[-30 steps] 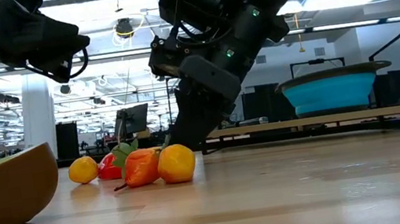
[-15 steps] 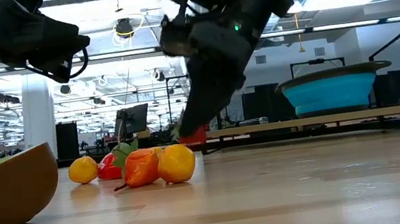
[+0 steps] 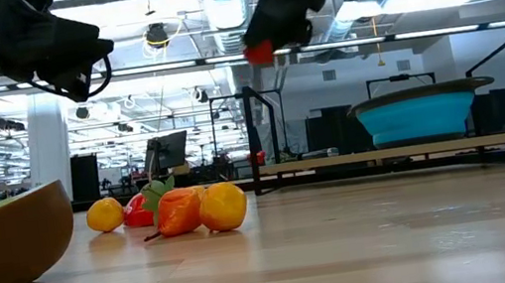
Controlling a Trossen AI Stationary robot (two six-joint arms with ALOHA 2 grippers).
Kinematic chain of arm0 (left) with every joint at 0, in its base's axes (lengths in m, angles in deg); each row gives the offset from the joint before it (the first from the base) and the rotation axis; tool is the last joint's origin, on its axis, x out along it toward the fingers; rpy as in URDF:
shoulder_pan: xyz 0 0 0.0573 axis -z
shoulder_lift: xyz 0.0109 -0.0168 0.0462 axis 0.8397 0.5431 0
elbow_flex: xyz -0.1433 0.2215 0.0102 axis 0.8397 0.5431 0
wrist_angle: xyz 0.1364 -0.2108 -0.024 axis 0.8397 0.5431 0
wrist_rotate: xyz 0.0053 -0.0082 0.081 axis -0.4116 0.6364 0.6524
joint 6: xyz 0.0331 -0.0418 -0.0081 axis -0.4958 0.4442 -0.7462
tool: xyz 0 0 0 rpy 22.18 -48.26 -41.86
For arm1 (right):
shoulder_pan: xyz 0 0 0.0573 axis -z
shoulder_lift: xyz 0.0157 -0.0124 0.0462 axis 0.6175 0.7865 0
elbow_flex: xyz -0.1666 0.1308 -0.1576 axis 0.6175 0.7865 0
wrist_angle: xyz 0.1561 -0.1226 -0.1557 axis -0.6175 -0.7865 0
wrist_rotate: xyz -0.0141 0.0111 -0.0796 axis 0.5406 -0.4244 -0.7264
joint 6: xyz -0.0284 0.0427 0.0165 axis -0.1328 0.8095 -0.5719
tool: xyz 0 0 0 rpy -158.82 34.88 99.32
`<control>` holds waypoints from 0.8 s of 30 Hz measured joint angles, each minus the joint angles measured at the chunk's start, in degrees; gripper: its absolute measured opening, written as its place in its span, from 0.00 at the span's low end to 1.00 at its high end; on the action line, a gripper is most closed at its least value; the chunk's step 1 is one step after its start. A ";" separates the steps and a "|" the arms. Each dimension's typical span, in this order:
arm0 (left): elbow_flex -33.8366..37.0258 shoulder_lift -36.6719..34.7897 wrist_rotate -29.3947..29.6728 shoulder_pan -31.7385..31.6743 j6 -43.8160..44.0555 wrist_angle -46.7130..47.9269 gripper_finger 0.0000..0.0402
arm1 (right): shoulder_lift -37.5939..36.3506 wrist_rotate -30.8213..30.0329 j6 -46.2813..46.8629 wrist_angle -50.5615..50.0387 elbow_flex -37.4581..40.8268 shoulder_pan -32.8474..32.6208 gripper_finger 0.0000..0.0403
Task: Pick & Place Fruit
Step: Put the red strawberry into the blue colander
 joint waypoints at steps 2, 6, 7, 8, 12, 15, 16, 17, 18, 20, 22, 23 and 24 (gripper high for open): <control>0.00 0.00 0.00 0.00 0.00 -0.21 0.26 | -2.02 -0.29 0.42 -2.07 0.00 0.69 0.29; 0.00 -0.02 0.00 0.00 -0.02 -0.39 0.26 | -5.02 -1.99 1.10 -6.51 0.00 2.07 0.29; 0.00 -0.02 0.00 0.00 -0.02 -0.39 0.26 | -5.38 -2.52 1.11 -7.58 -0.02 2.52 0.29; 0.00 -0.02 -0.02 0.00 -0.02 -0.39 0.26 | -5.78 -2.95 1.11 -9.12 -0.02 2.93 0.29; 0.00 -0.02 0.00 0.00 -0.02 -0.44 0.26 | -6.59 -3.10 1.52 -13.68 0.00 4.98 0.29; 0.00 -0.02 -0.01 -0.04 -0.86 -0.47 0.26 | -6.59 -3.22 1.52 -16.58 0.00 6.83 0.29; 0.00 -0.02 0.00 -0.04 -1.36 -0.53 0.26 | -6.59 -3.22 1.52 -17.59 0.00 7.48 0.29; 0.00 -0.02 0.05 -0.04 -1.58 -0.57 0.26 | -6.59 -3.24 1.52 -18.44 0.00 8.18 0.29; 0.00 -0.02 0.13 -0.04 -1.72 -0.65 0.26 | -6.59 -3.24 1.48 -19.24 0.00 8.92 0.29; 0.00 -0.02 0.32 -0.04 -1.79 -0.81 0.26 | -6.59 -3.24 1.20 -20.52 0.00 10.41 0.29; 0.00 -0.02 0.35 -0.04 -1.81 -0.80 0.26 | -6.59 -3.24 1.07 -21.26 0.00 12.02 0.29; 0.00 -0.02 0.35 -0.04 -1.81 -0.81 0.26 | -6.59 -3.24 0.75 -22.02 0.00 12.86 0.29; 0.00 -0.02 0.35 -0.04 -1.84 -0.79 0.26 | -6.59 -3.25 0.18 -22.86 0.00 13.71 0.29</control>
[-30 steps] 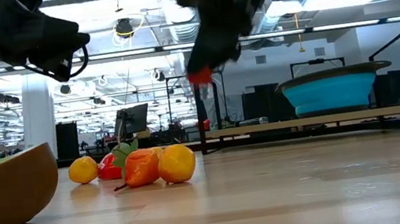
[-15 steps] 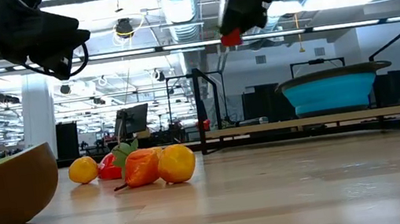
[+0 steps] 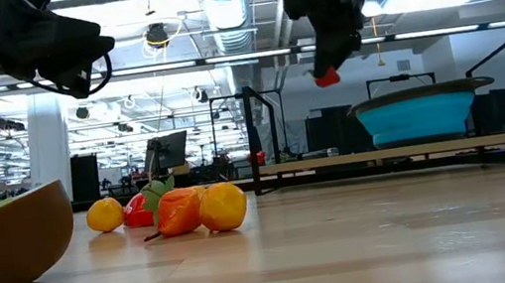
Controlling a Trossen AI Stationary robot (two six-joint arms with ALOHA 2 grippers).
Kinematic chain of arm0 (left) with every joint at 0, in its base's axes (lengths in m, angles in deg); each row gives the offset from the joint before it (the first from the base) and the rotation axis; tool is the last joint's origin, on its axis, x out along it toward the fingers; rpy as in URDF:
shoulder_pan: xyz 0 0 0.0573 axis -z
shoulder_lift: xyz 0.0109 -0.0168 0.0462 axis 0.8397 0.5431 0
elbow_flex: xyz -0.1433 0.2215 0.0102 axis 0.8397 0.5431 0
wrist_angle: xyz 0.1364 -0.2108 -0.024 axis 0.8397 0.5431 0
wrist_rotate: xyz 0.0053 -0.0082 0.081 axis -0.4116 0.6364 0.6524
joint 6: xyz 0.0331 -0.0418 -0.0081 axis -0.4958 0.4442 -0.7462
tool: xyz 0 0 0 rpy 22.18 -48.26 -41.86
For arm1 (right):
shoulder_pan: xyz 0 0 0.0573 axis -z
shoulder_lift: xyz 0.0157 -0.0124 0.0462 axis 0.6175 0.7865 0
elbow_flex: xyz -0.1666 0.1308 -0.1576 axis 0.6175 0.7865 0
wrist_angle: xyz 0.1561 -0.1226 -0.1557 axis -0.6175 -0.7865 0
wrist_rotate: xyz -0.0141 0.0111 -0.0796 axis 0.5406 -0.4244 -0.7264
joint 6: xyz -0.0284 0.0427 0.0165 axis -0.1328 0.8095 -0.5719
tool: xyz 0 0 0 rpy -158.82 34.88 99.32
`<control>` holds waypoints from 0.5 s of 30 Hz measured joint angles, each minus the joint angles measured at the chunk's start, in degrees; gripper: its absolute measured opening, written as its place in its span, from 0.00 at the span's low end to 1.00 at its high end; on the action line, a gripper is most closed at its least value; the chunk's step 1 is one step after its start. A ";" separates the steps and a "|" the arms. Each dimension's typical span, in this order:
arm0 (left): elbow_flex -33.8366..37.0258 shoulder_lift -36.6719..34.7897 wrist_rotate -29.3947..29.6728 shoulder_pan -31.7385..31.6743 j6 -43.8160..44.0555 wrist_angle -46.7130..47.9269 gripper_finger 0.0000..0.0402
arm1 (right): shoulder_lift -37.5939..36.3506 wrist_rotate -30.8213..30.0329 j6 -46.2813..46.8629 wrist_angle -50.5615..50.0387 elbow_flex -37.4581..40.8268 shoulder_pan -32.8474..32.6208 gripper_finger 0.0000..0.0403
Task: Pick & Place Fruit
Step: Put the red strawberry into the blue colander
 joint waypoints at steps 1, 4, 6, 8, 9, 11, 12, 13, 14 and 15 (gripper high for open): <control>0.00 0.00 -0.02 0.00 -0.02 0.00 0.26 | 0.00 -0.01 -0.46 -0.87 0.00 0.93 0.29; 0.00 0.02 0.00 0.00 -0.09 0.00 0.26 | 0.00 -0.01 -0.69 -3.91 0.00 3.97 0.29; 0.00 0.00 -0.02 0.00 -0.12 0.00 0.26 | 0.00 -0.07 -0.79 -5.53 0.00 6.04 0.29; 0.00 0.00 -0.01 0.00 -0.13 0.00 0.26 | 0.01 -0.91 -1.37 -6.33 0.00 8.00 0.29; 0.00 0.00 0.17 0.00 -0.13 0.00 0.26 | 0.01 -1.46 -1.70 -6.65 0.00 8.95 0.29; 0.00 0.00 0.75 0.00 -0.13 0.02 0.26 | 0.02 -1.78 -2.20 -6.88 -0.01 11.09 0.29; 0.00 0.01 1.03 0.00 -0.13 0.02 0.26 | 0.04 -1.76 -2.31 -7.62 -0.29 12.16 0.29; 0.00 0.00 1.07 -0.02 -0.13 0.02 0.26 | 0.04 -1.76 -2.34 -8.51 -0.67 13.27 0.29; 0.00 0.00 1.09 -0.02 -0.13 0.02 0.26 | 0.04 -1.78 -2.65 -9.30 -1.26 14.32 0.29; 0.00 0.00 1.09 0.00 -0.13 0.02 0.26 | 0.04 -1.90 -3.01 -9.74 -1.86 15.23 0.29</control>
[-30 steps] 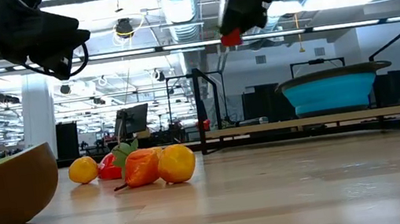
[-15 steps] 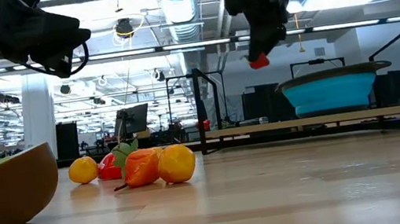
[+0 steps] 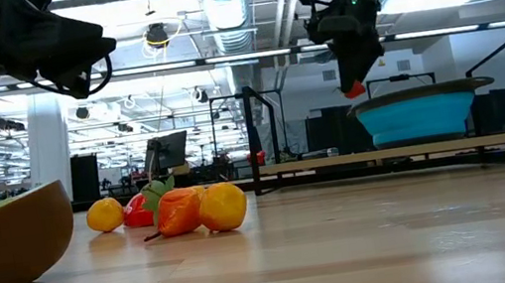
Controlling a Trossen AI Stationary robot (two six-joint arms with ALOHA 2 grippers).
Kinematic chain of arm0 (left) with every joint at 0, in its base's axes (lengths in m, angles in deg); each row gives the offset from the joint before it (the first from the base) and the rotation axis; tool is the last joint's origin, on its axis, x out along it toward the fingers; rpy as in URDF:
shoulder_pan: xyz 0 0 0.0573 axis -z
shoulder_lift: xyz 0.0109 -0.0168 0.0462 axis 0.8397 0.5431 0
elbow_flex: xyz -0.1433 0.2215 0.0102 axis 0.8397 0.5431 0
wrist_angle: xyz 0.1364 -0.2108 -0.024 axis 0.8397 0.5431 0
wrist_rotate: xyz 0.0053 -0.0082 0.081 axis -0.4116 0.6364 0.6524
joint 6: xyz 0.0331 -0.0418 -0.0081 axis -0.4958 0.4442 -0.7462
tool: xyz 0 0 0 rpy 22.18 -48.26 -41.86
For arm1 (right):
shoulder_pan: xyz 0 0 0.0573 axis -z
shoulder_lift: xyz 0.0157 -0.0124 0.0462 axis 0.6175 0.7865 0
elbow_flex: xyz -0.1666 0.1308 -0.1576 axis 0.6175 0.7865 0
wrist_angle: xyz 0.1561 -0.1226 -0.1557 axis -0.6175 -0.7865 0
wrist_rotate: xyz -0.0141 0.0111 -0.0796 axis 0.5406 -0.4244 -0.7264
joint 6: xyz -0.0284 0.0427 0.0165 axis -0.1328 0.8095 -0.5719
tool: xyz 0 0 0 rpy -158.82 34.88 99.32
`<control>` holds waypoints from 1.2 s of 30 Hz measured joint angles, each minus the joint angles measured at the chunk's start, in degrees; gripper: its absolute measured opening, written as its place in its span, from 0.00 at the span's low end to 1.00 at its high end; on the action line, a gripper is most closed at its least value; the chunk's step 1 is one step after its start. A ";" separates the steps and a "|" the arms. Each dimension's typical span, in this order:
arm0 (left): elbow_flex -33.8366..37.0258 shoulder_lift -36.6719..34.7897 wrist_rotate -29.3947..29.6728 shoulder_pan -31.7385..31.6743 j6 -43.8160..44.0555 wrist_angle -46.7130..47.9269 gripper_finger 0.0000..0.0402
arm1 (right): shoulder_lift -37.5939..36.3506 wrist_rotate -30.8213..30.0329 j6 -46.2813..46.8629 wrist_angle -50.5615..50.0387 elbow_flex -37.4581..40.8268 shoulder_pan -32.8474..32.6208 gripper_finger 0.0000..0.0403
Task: Pick & Place Fruit
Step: Put the red strawberry into the blue colander, then put the orange pear into the blue colander
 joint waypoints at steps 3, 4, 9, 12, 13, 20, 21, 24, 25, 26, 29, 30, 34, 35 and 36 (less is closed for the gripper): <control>0.00 0.00 0.02 -0.02 0.00 0.02 0.26 | 0.00 -0.93 -0.16 -2.71 -2.29 2.61 0.29; 0.00 0.00 0.02 -0.02 0.00 0.02 0.26 | 0.00 -1.16 -0.18 -3.82 -3.19 3.44 0.29; 0.00 0.00 0.04 -0.02 0.00 0.02 0.26 | 0.00 -1.35 -0.31 -8.88 -4.80 7.37 0.29; 0.00 0.01 0.04 -0.02 0.00 0.04 0.26 | 0.22 -1.64 -0.15 -12.83 -4.27 9.55 0.29; 0.00 0.01 0.04 -0.02 0.00 0.04 0.26 | 0.22 -2.28 0.11 -13.35 -3.57 10.13 0.29; 0.00 0.00 0.07 -0.02 0.00 0.07 0.26 | 0.31 -2.70 1.16 -14.38 -0.90 11.70 0.38; 0.00 0.00 0.07 -0.02 0.00 0.07 0.26 | 0.29 -2.73 0.95 -13.91 -0.91 11.70 0.44; 0.00 0.00 0.07 -0.02 0.00 0.07 0.26 | 0.28 -3.70 0.86 -12.60 -0.91 11.53 0.61; 0.00 0.00 0.08 -0.02 0.00 0.07 0.26 | 0.28 -3.84 0.84 -12.57 -0.91 11.52 0.66; 0.00 0.00 0.09 -0.02 0.01 0.07 0.26 | 0.26 -3.85 0.74 -12.66 -0.91 11.52 0.70; 0.00 0.00 0.09 -0.02 0.02 0.07 0.26 | 0.25 -3.87 -0.03 -13.01 -0.91 11.52 0.75; 0.00 0.00 0.09 -0.02 0.01 0.07 0.26 | 0.20 -3.83 -0.32 -13.17 -0.91 11.48 0.75; 0.00 0.01 0.09 -0.02 0.02 0.07 0.26 | 0.17 -0.70 -0.95 -13.40 -2.08 9.88 0.70; 0.00 0.00 0.08 0.00 0.02 0.07 0.26 | 0.16 0.67 -1.46 -13.30 -2.73 9.17 0.68; 0.00 0.00 0.09 -0.02 0.02 0.07 0.26 | 0.13 2.03 -1.93 -13.11 -3.39 8.27 0.66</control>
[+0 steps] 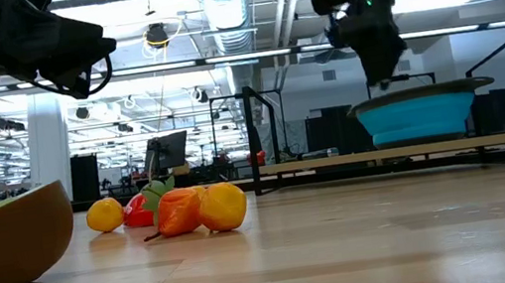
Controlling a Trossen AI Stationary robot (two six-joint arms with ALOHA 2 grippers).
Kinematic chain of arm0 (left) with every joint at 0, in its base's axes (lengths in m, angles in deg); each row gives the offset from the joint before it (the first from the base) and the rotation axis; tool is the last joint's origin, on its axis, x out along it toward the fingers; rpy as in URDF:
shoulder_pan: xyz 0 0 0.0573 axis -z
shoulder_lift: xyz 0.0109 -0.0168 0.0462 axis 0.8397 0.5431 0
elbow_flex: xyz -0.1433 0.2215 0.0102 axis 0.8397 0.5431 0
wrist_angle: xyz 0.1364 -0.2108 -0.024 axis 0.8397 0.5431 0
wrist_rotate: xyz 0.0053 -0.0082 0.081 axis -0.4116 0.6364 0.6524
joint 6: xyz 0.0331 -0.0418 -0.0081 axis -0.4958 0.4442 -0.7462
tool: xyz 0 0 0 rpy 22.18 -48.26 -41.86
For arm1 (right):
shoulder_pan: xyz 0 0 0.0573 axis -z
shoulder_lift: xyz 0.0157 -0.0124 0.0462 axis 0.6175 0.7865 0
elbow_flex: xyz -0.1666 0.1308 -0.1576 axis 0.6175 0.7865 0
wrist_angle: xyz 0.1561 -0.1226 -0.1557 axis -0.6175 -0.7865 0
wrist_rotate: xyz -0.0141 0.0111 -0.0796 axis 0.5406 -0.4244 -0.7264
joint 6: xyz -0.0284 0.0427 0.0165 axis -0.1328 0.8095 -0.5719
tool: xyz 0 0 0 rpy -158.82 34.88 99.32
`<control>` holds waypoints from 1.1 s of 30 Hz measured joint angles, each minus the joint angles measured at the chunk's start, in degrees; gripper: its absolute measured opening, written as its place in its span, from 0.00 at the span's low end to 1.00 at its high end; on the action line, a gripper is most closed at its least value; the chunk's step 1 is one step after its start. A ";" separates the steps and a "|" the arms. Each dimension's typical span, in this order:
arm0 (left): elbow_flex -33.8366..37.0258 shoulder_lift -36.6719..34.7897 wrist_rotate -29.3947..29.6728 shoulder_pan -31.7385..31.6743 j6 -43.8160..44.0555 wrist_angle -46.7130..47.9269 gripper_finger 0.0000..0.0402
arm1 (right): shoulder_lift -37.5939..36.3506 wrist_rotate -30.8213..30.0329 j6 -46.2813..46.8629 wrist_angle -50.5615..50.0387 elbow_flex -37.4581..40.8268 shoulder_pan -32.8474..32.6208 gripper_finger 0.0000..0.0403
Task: Pick & Place Fruit
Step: Put the orange pear into the blue colander
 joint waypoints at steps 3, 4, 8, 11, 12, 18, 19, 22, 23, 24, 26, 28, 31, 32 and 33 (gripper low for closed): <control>0.00 0.02 -0.02 0.00 0.00 0.00 0.26 | -0.02 2.33 -1.30 1.97 -1.87 -3.64 0.60; 0.00 0.00 0.00 0.00 0.00 0.00 0.26 | -0.02 2.83 -2.05 2.97 -2.35 -5.01 0.58; 0.00 0.00 0.30 0.00 -0.01 0.00 0.26 | -0.02 3.42 -3.86 7.88 -3.62 -10.42 0.50; 0.00 0.00 0.35 0.00 -0.01 0.00 0.26 | -0.02 3.46 -4.46 12.72 -3.64 -14.17 0.43; 0.00 0.00 0.35 0.01 -0.01 -0.01 0.26 | -0.02 3.47 -4.44 14.39 -3.64 -15.22 0.41; 0.00 0.00 0.32 0.00 -0.01 0.00 0.26 | 0.41 3.46 -4.40 25.37 -3.64 -21.64 0.30; 0.00 0.02 0.31 0.00 0.00 0.00 0.26 | 0.70 3.46 -4.38 27.23 -3.64 -22.57 0.29; 0.00 0.02 0.28 0.00 0.00 0.00 0.26 | 1.34 3.46 -4.36 31.81 -3.64 -25.03 0.26; 0.00 0.00 0.26 0.00 0.00 0.00 0.26 | 1.68 3.46 -4.47 33.25 -3.68 -25.81 0.25; 0.00 0.01 0.26 0.00 0.00 -0.01 0.26 | 1.97 3.46 -4.70 34.34 -3.70 -26.54 0.24; 0.00 0.01 0.26 0.00 0.00 -0.02 0.26 | 2.12 3.41 -4.74 35.06 -3.60 -27.66 0.23; 0.00 0.01 0.24 0.00 0.00 0.00 0.26 | 2.01 3.41 -4.91 37.16 -3.67 -28.67 0.23; 0.00 0.00 0.22 0.00 0.00 0.00 0.26 | 2.01 3.44 -5.72 37.32 -3.68 -29.67 0.22; 0.00 0.01 0.21 0.02 0.00 0.00 0.26 | 2.01 3.41 -5.79 37.32 -3.66 -29.97 0.22; 0.00 0.00 0.20 0.00 0.00 0.00 0.26 | 2.01 3.43 -5.79 37.35 -3.66 -30.16 0.21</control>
